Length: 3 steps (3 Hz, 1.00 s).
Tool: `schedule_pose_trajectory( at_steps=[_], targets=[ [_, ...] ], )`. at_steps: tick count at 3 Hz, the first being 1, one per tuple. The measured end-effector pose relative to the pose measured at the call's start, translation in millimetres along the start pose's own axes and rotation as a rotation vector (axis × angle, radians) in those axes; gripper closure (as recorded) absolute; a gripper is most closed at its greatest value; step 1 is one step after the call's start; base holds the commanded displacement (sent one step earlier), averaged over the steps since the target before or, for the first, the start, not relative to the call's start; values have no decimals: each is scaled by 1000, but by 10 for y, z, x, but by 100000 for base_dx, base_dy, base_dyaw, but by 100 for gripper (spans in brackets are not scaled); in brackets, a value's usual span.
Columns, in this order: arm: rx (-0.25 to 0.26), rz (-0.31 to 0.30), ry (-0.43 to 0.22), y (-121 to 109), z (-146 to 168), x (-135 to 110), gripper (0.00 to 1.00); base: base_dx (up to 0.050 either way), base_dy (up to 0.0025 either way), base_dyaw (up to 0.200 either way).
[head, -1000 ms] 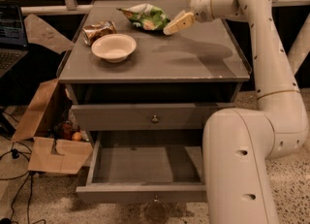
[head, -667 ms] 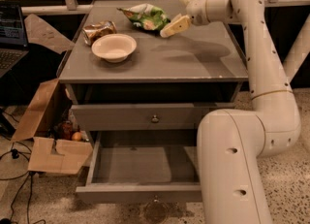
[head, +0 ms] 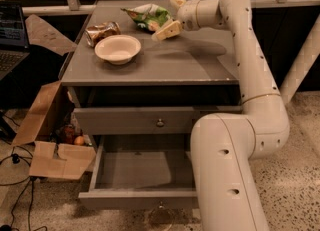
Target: Place green rice chip bag into middle drawer
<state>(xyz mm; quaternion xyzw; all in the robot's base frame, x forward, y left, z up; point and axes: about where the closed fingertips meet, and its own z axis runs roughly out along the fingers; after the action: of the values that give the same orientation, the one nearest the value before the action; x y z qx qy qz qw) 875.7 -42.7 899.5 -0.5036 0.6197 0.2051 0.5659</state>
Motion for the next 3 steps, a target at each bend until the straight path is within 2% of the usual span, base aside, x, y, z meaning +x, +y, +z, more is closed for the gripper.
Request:
schedule_pose_trajectory(
  at_steps=[1, 3],
  targets=[
    [0, 0, 0, 0, 1, 0, 0, 4995, 4, -78],
    [-16, 18, 31, 51, 98, 128, 0, 0, 0, 0]
  ],
)
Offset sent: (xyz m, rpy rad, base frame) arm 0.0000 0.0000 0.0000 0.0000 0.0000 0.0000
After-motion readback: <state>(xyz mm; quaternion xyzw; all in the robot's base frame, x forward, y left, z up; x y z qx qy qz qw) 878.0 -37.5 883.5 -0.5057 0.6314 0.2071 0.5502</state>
